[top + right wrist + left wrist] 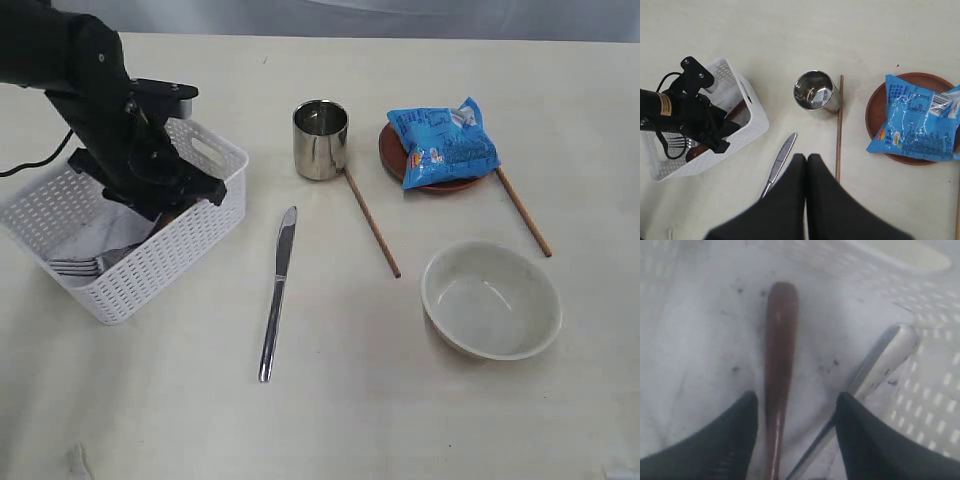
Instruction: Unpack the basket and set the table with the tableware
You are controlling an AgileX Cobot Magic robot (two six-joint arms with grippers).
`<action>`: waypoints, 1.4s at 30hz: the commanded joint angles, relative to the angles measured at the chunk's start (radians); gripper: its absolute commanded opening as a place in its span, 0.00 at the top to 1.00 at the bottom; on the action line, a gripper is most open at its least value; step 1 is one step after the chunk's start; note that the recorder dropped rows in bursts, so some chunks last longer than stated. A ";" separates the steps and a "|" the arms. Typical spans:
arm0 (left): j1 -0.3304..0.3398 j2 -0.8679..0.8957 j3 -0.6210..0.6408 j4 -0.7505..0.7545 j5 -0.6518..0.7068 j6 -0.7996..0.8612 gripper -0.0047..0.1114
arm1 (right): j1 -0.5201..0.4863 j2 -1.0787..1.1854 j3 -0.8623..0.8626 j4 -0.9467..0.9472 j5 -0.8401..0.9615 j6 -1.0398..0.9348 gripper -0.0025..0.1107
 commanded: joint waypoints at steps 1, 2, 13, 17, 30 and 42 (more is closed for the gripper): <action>0.004 0.026 0.003 0.014 -0.027 -0.003 0.66 | -0.007 -0.004 0.000 0.005 0.002 -0.009 0.98; 0.004 0.026 0.003 0.014 -0.027 -0.003 0.73 | -0.007 -0.004 0.000 0.005 0.002 -0.009 0.98; 0.004 0.030 0.003 0.193 -0.019 -0.177 0.96 | -0.007 -0.004 0.000 0.005 0.002 -0.009 0.98; 0.004 -0.002 0.003 0.252 -0.030 -0.238 0.96 | -0.007 -0.004 0.000 0.005 0.002 -0.009 0.98; 0.004 -0.104 0.003 0.474 -0.010 -0.404 0.96 | -0.007 -0.005 0.000 0.005 0.002 -0.013 0.98; 0.126 -0.165 0.003 0.573 0.168 -0.552 0.96 | -0.007 -0.005 0.000 0.005 0.002 -0.013 0.98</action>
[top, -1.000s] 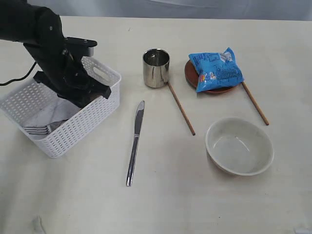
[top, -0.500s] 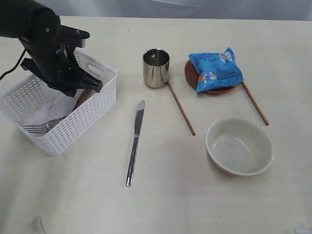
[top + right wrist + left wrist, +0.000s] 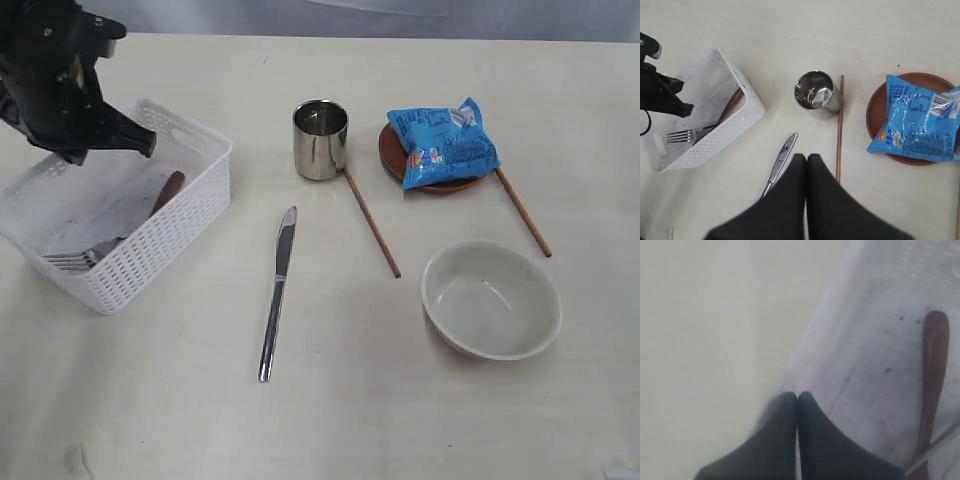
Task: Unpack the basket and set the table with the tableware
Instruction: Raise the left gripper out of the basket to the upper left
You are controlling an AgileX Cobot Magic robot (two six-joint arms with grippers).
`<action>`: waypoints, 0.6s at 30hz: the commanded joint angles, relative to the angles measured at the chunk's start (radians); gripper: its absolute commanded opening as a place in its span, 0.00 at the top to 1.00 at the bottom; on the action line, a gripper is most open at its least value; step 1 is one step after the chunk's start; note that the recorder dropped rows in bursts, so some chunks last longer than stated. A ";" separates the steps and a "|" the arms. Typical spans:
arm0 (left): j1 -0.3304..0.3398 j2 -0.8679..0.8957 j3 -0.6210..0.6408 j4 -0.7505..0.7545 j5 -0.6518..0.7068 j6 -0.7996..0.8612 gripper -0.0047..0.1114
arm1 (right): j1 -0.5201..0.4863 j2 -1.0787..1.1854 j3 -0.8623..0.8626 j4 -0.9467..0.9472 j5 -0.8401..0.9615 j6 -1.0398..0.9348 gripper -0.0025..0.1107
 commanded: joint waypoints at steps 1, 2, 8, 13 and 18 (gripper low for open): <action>0.098 -0.029 0.006 -0.047 0.027 -0.017 0.96 | -0.007 -0.005 0.000 0.001 0.002 -0.011 0.98; 0.112 -0.049 0.006 -0.076 0.007 0.002 0.96 | -0.007 -0.005 0.000 0.001 0.002 -0.011 0.98; 0.115 -0.126 0.006 0.052 -0.020 -0.056 0.96 | -0.007 -0.005 0.000 0.001 0.002 -0.011 0.98; 0.136 -0.126 0.032 0.216 0.089 -0.200 0.96 | -0.007 -0.005 0.000 0.001 0.002 -0.011 0.98; 0.224 -0.126 0.103 0.058 0.068 -0.118 0.96 | -0.007 -0.005 0.000 0.001 0.002 -0.011 0.98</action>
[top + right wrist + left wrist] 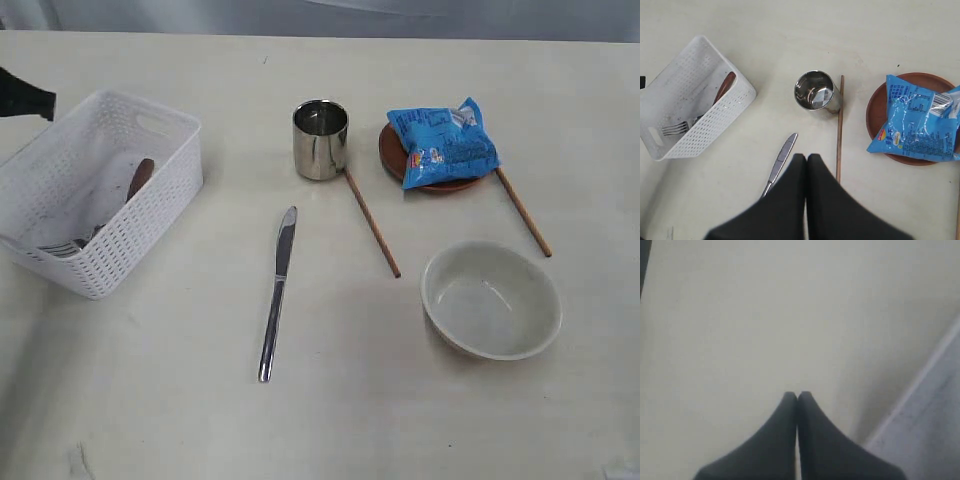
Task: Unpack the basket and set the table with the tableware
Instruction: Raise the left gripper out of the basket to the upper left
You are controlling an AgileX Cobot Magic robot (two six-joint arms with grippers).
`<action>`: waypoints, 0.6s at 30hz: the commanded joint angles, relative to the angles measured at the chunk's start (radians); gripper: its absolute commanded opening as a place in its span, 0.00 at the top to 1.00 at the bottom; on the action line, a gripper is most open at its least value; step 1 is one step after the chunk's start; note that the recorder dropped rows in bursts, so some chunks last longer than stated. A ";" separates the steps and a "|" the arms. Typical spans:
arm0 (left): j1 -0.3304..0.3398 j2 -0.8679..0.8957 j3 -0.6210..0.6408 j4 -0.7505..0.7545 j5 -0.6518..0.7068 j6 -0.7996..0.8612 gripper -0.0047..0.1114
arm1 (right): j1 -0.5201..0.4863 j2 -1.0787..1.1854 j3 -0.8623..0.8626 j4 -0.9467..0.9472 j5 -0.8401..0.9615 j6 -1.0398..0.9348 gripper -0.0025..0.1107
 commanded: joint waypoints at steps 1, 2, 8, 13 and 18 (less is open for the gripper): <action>0.081 -0.008 0.077 -0.200 -0.048 0.116 0.96 | -0.007 -0.005 0.000 0.003 0.002 -0.011 0.98; 0.090 -0.008 0.094 -0.263 -0.070 0.188 0.96 | -0.007 -0.005 0.000 0.005 0.002 -0.011 0.98; 0.088 -0.010 0.146 -0.560 -0.142 0.433 0.96 | -0.007 -0.005 0.000 0.011 0.002 -0.011 0.98; 0.078 -0.036 0.146 -0.594 -0.138 0.474 0.96 | -0.007 -0.005 0.000 0.011 0.002 -0.011 0.98; 0.078 -0.109 0.137 -0.549 -0.206 0.408 0.96 | -0.007 -0.005 0.000 0.011 0.002 -0.011 0.98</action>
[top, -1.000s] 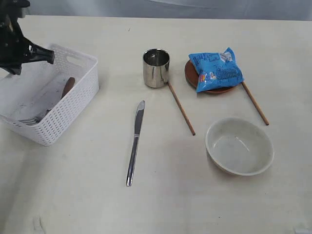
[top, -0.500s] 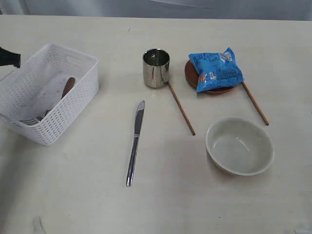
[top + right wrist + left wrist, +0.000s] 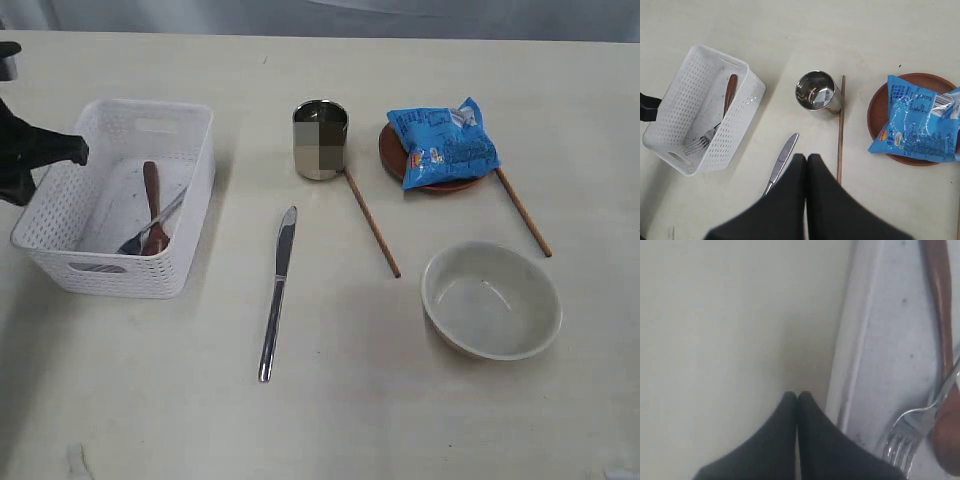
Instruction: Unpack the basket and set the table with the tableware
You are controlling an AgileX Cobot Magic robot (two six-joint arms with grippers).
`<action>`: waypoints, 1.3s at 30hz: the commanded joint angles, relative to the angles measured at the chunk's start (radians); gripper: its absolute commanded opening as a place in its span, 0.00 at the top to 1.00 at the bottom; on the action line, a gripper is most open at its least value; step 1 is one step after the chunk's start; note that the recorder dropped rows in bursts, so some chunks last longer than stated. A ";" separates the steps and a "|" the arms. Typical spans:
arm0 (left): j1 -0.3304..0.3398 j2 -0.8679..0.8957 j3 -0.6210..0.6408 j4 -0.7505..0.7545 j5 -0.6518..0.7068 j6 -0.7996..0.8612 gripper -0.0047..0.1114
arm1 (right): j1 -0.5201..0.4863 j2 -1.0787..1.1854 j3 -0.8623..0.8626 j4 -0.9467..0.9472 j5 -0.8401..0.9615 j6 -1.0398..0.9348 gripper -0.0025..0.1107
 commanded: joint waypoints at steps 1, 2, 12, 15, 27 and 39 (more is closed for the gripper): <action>-0.004 -0.085 -0.010 0.009 -0.079 -0.037 0.96 | -0.007 -0.005 0.000 0.007 0.002 -0.009 0.98; -0.004 -0.104 -0.020 -0.016 -0.096 -0.035 0.96 | -0.007 -0.005 0.000 0.007 0.002 -0.009 0.98; -0.072 -0.105 -0.140 -0.390 0.019 0.221 0.52 | -0.007 -0.005 0.000 0.046 0.002 -0.014 0.98; -0.115 -0.031 -0.181 -0.346 0.127 0.194 0.47 | -0.007 -0.005 0.000 0.046 0.002 -0.014 0.98; -0.254 0.171 -0.258 -0.116 0.184 0.269 0.47 | -0.007 -0.005 0.000 0.046 0.002 -0.014 0.98; -0.257 0.299 -0.258 -0.181 0.070 0.466 0.55 | -0.007 -0.005 0.000 0.046 0.002 -0.014 0.98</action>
